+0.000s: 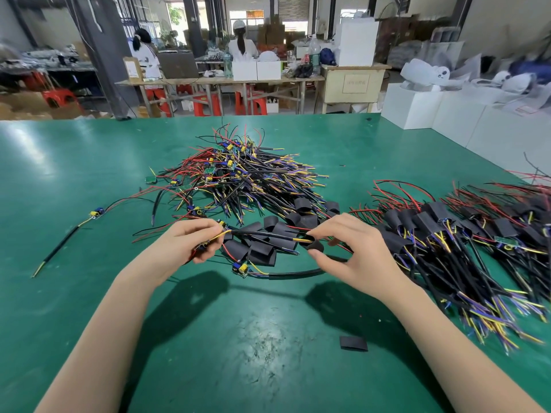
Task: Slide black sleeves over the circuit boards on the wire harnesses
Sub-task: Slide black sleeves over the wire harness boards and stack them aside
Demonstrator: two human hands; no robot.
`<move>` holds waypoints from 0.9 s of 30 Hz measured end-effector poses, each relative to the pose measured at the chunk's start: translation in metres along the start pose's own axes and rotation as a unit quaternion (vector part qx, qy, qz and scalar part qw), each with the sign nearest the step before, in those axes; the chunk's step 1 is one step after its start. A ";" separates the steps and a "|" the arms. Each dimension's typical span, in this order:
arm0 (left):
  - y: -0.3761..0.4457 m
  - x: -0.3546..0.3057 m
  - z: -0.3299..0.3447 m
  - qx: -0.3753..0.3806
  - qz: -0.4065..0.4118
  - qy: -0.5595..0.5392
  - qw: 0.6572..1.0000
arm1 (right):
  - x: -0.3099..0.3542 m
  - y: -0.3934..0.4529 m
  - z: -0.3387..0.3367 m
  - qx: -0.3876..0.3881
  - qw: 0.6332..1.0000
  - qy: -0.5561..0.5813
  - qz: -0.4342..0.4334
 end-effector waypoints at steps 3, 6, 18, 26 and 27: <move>-0.001 -0.001 0.001 0.002 0.000 0.060 0.998 | -0.001 -0.001 0.000 0.023 0.999 -0.048 0.006; -0.002 -0.001 0.000 0.009 -0.022 0.107 0.994 | -0.002 -0.002 0.004 0.071 0.994 -0.077 0.006; -0.003 0.000 0.016 0.077 -0.018 0.085 0.993 | 0.004 -0.002 0.019 0.098 0.987 -0.125 -0.009; -0.003 0.010 0.068 0.142 -0.051 0.000 0.988 | 0.019 0.000 0.028 0.068 0.994 -0.078 -0.046; -0.003 0.012 0.076 0.148 -0.061 -0.011 0.987 | 0.021 0.000 0.032 0.079 0.993 -0.074 -0.051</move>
Point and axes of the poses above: each hand's wrist, its own y-axis towards the middle knuckle, its own z-axis out of the palm, x = y × z, the point moved 4 cm from there along y, towards the middle knuckle, and after that the axes turned 1 degree about -y, right-handed, at the moved point
